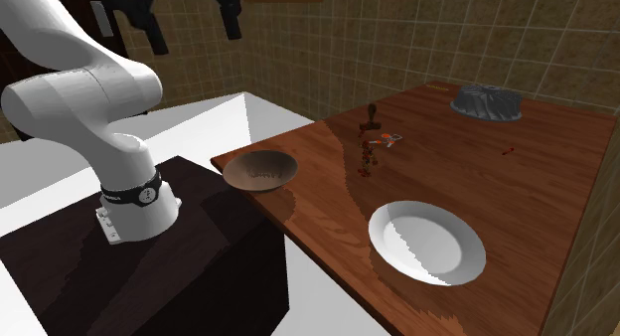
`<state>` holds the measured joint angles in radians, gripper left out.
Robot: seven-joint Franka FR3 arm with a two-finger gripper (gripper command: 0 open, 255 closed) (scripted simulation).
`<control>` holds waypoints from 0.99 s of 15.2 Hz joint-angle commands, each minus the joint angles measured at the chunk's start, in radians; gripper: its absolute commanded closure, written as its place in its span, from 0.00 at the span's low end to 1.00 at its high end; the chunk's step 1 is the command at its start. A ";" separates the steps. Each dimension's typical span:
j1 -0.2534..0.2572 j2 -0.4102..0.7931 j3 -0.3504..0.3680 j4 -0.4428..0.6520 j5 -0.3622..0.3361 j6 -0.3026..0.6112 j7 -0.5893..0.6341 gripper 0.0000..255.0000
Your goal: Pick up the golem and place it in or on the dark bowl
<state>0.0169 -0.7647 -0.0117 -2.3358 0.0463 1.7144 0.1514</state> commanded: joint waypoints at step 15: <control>0.088 0.331 0.253 0.049 0.070 0.174 0.233 0.00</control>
<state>0.0978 -0.4664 0.2199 -2.2919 0.1138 1.8681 0.3624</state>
